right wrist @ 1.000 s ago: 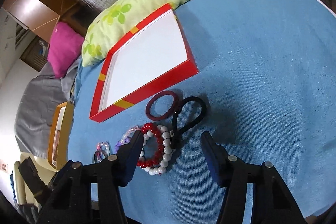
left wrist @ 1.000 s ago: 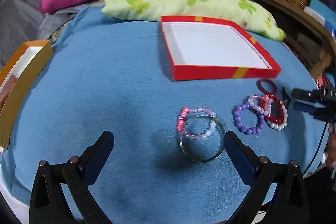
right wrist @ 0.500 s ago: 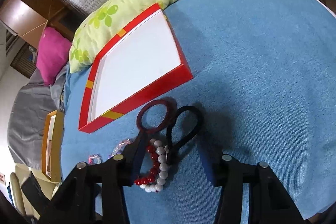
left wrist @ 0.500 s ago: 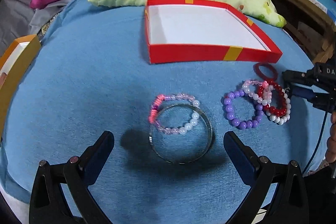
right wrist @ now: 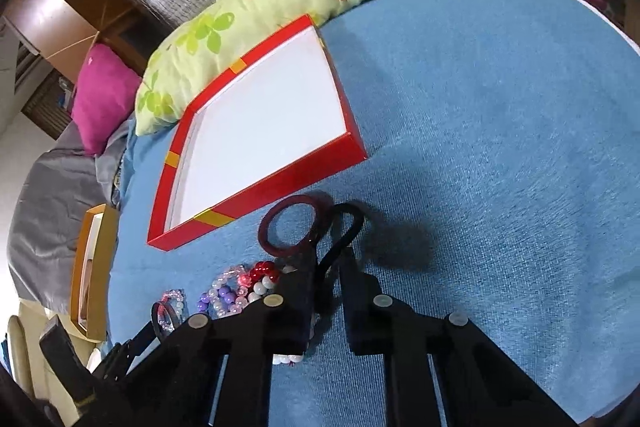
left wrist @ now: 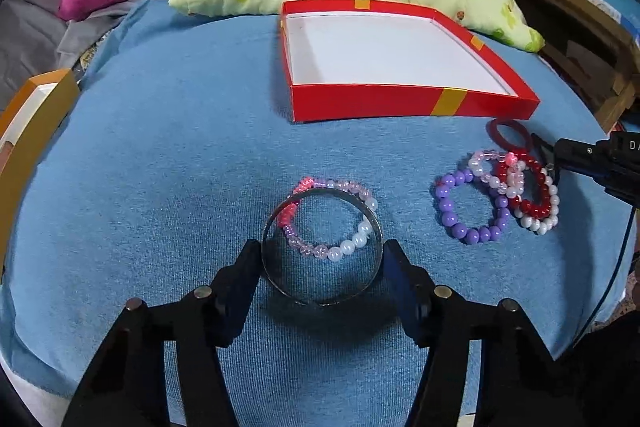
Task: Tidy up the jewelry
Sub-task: 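Grasp the silver bangle with the left tool while the right tool grasps the black loop keychain, then carry the bangle and keychain into the red box and open both tools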
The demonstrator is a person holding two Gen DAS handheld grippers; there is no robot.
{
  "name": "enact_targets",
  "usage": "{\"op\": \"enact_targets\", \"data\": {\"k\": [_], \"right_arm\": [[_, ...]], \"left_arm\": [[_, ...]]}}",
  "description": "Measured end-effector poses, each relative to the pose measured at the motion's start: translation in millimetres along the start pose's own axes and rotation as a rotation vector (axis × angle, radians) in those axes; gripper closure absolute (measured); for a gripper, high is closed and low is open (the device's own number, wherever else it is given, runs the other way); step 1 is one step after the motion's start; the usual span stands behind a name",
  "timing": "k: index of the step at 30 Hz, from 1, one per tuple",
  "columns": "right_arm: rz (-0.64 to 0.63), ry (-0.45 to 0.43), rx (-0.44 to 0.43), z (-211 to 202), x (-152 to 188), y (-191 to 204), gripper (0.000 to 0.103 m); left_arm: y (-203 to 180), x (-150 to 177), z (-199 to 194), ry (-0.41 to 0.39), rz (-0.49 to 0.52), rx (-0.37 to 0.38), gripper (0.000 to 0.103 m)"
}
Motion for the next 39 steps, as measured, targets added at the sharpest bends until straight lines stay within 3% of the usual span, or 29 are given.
{"op": "enact_targets", "data": {"k": [9, 13, 14, 16, 17, 20, 22, 23, 26, 27, 29, 34, 39], "right_arm": [[0.008, -0.007, -0.031, -9, 2, -4, 0.09], [0.083, 0.024, -0.078, -11, 1, -15, 0.087], [0.094, 0.033, -0.092, -11, 1, -15, 0.08], [0.125, 0.042, -0.109, -11, 0, -17, 0.055], [0.138, 0.045, -0.112, -11, 1, -17, 0.036], [0.161, 0.046, -0.119, -7, 1, -15, 0.036], [0.148, 0.056, -0.085, 1, 2, -12, 0.045], [0.134, 0.061, -0.075, 4, 2, -9, 0.056], [0.08, 0.053, -0.008, 13, 1, -3, 0.073], [0.079, 0.045, -0.003, 14, 0, -3, 0.085], [0.074, 0.032, 0.009, 14, -2, -4, 0.094], [0.012, -0.041, -0.004, -1, -5, 4, 0.097], [0.009, -0.131, -0.071, -26, -17, 11, 0.097]], "left_arm": [[4, -13, -24, -0.112, 0.025, -0.017, 0.04], [8, -12, -27, -0.12, 0.035, -0.045, 0.04], [10, -12, -27, -0.117, 0.032, -0.049, 0.04], [9, -13, -26, -0.116, 0.026, -0.05, 0.04], [9, -13, -27, -0.119, 0.024, -0.052, 0.04], [7, -14, -28, -0.121, 0.03, -0.055, 0.04], [4, -14, -28, -0.121, 0.034, -0.052, 0.04], [3, -14, -28, -0.121, 0.036, -0.051, 0.04], [1, -14, -29, -0.123, 0.041, -0.049, 0.04], [0, -14, -29, -0.125, 0.043, -0.05, 0.04], [-1, -15, -31, -0.132, 0.043, -0.048, 0.04], [-3, -26, -37, -0.153, 0.053, -0.053, 0.04], [-6, -56, -45, -0.195, 0.078, -0.065, 0.04]]}}
Point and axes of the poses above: each gripper's, at about its wrist camera, not at the fingertips, and z roughly the way its jaws point, y to its left, x to its underside, the point moved 7 cm from there along z, roughly the way its jaws point, and after that the axes turned 9 degrees about x, right-handed, at the moved point
